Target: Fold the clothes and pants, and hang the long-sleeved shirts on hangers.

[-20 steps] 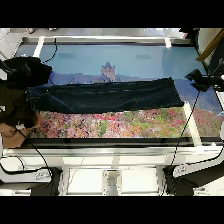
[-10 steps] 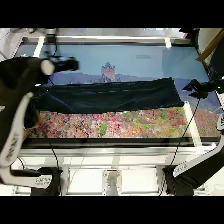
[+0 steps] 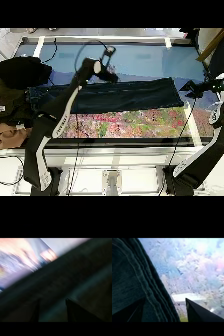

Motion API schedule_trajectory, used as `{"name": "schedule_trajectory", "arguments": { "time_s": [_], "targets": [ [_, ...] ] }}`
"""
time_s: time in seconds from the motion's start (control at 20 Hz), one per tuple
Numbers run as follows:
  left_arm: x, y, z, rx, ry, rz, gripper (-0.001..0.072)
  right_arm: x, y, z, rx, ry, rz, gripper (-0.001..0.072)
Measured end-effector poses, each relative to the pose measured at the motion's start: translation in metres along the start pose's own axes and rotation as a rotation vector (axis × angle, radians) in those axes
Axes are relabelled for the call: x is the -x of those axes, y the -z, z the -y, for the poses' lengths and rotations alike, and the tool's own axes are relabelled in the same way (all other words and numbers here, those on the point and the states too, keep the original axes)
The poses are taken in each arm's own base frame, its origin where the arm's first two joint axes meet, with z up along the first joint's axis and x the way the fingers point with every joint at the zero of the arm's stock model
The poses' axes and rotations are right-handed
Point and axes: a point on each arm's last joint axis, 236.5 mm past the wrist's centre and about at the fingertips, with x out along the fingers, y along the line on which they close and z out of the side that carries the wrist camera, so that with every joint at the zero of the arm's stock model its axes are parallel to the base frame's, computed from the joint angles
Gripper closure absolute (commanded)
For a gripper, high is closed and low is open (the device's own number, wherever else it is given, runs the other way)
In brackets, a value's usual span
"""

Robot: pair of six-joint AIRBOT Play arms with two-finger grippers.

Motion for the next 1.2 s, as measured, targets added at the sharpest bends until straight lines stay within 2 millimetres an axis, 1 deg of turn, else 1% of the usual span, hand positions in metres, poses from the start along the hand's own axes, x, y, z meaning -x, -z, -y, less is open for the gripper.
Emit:
{"name": "schedule_trajectory", "arguments": {
  "time_s": [0.15, 0.25, 0.3, 0.4, 0.45, 0.5, 0.6, 0.65, 0.7, 0.75, 0.8, 0.9, 1.0, 1.1, 1.2],
  "targets": [
    [-0.014, 0.016, 0.026, -0.041, 0.051, -0.056, 0.0356, -0.012, 0.002, -0.012, 0.013, -0.040, -0.020, 0.0166],
    [-0.017, 0.020, 0.035, -0.058, 0.066, -0.067, 0.0356, -0.022, 0.006, -0.024, 0.041, -0.055, -0.043, 0.0168],
    [-0.019, 0.023, 0.037, -0.064, 0.070, -0.075, 0.0356, -0.026, 0.009, -0.029, 0.059, -0.059, -0.057, 0.0195],
    [-0.020, 0.025, 0.042, -0.071, 0.080, -0.081, 0.0356, -0.036, 0.017, -0.042, 0.105, -0.066, -0.093, 0.0480],
    [-0.021, 0.025, 0.042, -0.074, 0.082, -0.083, 0.0356, -0.039, 0.023, -0.046, 0.127, -0.067, -0.119, 0.0655],
    [-0.022, 0.028, 0.043, -0.081, 0.083, -0.091, 0.0356, -0.041, 0.026, -0.049, 0.143, -0.065, -0.131, 0.0689],
    [-0.024, 0.031, 0.043, -0.100, 0.087, -0.098, 0.0356, -0.037, 0.030, -0.066, 0.164, -0.113, -0.143, 0.0689],
    [-0.027, 0.035, 0.044, -0.111, 0.089, -0.106, 0.0360, -0.031, 0.031, -0.081, 0.175, -0.158, -0.136, 0.0690],
    [-0.030, 0.039, 0.045, -0.120, 0.091, -0.114, 0.0502, -0.024, 0.029, -0.096, 0.184, -0.201, -0.124, 0.0690],
    [-0.032, 0.042, 0.047, -0.129, 0.095, -0.120, 0.0634, -0.011, 0.026, -0.115, 0.198, -0.251, -0.098, 0.0690],
    [-0.036, 0.046, 0.050, -0.133, 0.104, -0.129, 0.0651, 0.003, 0.022, -0.135, 0.215, -0.300, -0.066, 0.0690],
    [-0.046, 0.054, 0.062, -0.124, 0.137, -0.146, 0.0669, 0.033, 0.017, -0.181, 0.265, -0.396, -0.002, 0.0690],
    [-0.055, 0.059, 0.076, -0.098, 0.187, -0.150, 0.0669, 0.060, 0.016, -0.228, 0.324, -0.460, 0.065, 0.0691],
    [-0.062, 0.059, 0.092, -0.060, 0.241, -0.137, 0.0668, 0.073, 0.026, -0.267, 0.376, -0.497, 0.085, 0.0691],
    [-0.061, 0.054, 0.099, -0.031, 0.273, -0.117, 0.0668, 0.079, 0.044, -0.309, 0.426, -0.540, 0.078, 0.0691]
  ]
}}
